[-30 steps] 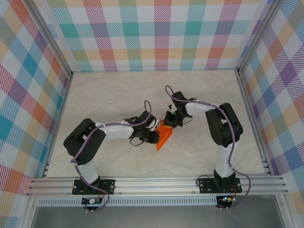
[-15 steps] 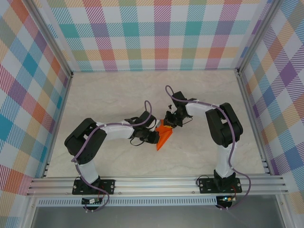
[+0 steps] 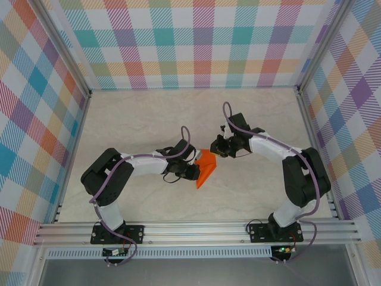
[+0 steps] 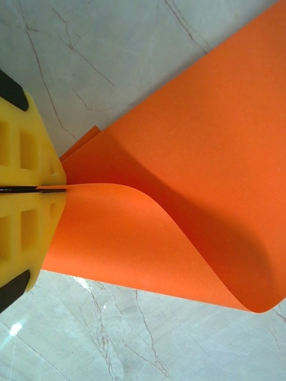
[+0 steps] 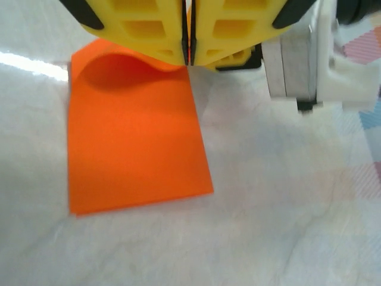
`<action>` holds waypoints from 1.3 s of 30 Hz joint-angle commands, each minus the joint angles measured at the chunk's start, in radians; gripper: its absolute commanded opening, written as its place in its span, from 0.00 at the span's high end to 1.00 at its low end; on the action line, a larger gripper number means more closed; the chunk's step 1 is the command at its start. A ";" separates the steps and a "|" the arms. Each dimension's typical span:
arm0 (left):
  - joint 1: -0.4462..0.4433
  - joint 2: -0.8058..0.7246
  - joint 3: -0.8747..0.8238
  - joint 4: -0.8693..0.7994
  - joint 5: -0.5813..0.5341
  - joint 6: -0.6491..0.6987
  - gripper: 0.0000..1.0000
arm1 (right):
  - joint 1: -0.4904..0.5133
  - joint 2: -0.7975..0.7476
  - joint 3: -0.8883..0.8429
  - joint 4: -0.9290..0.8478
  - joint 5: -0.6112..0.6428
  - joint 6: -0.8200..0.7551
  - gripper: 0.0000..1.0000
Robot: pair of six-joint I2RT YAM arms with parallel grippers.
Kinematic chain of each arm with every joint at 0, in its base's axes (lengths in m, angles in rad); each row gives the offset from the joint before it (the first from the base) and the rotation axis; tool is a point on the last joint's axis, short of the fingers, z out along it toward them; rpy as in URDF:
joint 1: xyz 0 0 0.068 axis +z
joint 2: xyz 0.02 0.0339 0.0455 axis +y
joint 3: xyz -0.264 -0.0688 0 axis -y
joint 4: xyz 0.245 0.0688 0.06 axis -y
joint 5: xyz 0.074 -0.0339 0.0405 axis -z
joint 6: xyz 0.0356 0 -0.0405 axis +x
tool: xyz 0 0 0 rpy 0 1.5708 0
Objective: Fold a paper plane with a square sheet of paper (pick it up from the middle)
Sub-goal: Third fold the triangle at the center of the table.
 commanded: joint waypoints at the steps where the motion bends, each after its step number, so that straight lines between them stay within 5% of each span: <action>1: 0.005 0.026 -0.017 -0.008 0.007 0.015 0.91 | 0.018 -0.035 -0.135 0.153 -0.110 0.116 0.93; 16: 0.005 0.030 -0.013 -0.012 0.008 0.021 0.91 | 0.178 -0.019 -0.302 0.398 -0.106 0.289 0.97; 39: 0.006 0.035 -0.012 -0.017 0.013 0.024 0.91 | 0.219 -0.092 -0.423 0.495 -0.062 0.378 0.99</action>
